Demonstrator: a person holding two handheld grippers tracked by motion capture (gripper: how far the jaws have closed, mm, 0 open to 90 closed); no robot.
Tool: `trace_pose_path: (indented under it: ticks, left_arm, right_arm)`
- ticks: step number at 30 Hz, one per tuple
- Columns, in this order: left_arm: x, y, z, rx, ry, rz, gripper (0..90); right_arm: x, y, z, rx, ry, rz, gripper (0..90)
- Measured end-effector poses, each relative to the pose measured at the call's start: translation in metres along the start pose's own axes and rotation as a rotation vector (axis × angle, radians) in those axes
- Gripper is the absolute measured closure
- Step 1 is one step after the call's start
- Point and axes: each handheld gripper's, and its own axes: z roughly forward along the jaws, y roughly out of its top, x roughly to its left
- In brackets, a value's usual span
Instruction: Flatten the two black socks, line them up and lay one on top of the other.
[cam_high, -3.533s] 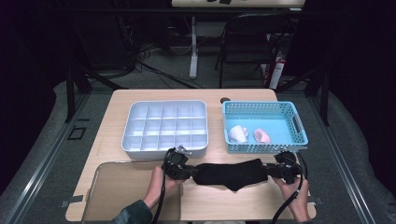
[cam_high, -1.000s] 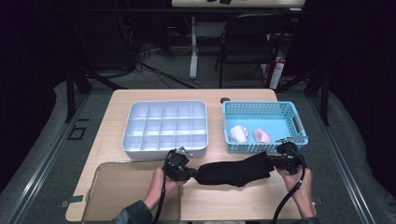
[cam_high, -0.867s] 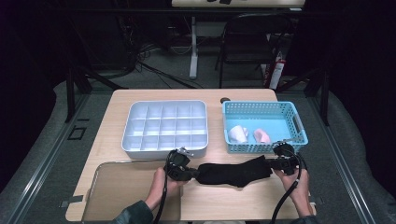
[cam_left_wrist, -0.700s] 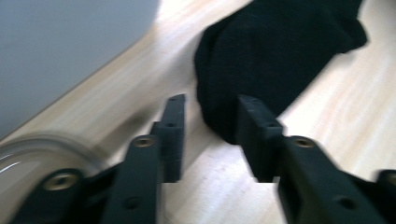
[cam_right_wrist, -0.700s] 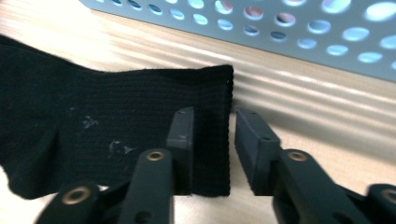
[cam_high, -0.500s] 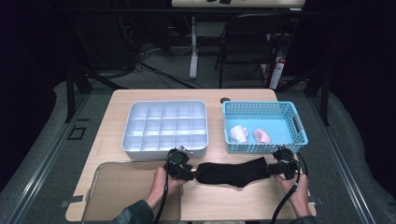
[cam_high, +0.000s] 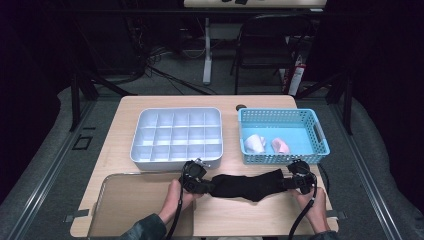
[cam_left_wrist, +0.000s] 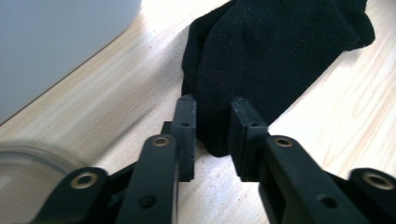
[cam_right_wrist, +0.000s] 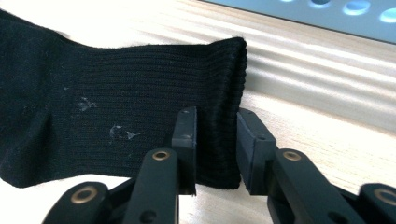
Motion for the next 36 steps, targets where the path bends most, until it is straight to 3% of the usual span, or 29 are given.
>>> trace_pose_path:
  ticks: [5, 14, 23, 25, 26, 27, 29, 31, 33, 36]
  left_arm:
    - [-0.001, -0.003, -0.001, 0.0, -0.014, 0.002, 82.9]
    - [-0.003, -0.007, -0.005, -0.009, -0.013, 0.0, 83.7]
    - [-0.002, -0.007, -0.005, 0.002, -0.022, 0.008, 83.5]
    - [-0.003, -0.007, -0.005, 0.003, -0.022, 0.006, 83.4]
    - [-0.003, -0.007, -0.005, 0.003, -0.021, 0.005, 83.4]
    - [-0.003, -0.007, -0.005, 0.003, -0.021, 0.004, 83.3]
    - [-0.003, -0.007, -0.005, 0.004, -0.02, 0.007, 83.4]
    - [-0.003, -0.007, -0.005, 0.004, -0.019, 0.007, 83.4]
    - [-0.003, -0.007, -0.005, 0.006, -0.019, 0.008, 83.4]
    - [-0.004, -0.007, -0.005, 0.006, -0.019, 0.011, 83.4]
  right_arm:
    - [-0.001, -0.002, 0.0, -0.01, 0.01, 0.002, 76.1]
    - [-0.007, -0.005, -0.004, -0.016, 0.066, 0.033, 79.7]
    - [-0.003, -0.006, -0.009, -0.017, 0.06, 0.021, 81.1]
    - [-0.003, -0.006, -0.008, 0.0, 0.058, 0.019, 78.1]
    - [-0.003, -0.007, -0.006, -0.029, 0.065, 0.04, 75.1]
    - [-0.003, -0.006, -0.007, 0.003, 0.058, 0.022, 72.1]
    - [-0.003, -0.006, -0.005, 0.011, 0.089, 0.02, 59.8]
    - [-0.002, -0.006, -0.004, 0.021, 0.091, 0.016, 54.4]
    - [0.001, -0.006, -0.003, 0.023, 0.082, 0.001, 53.8]
    - [0.008, -0.007, -0.004, 0.04, 0.017, -0.044, 65.2]
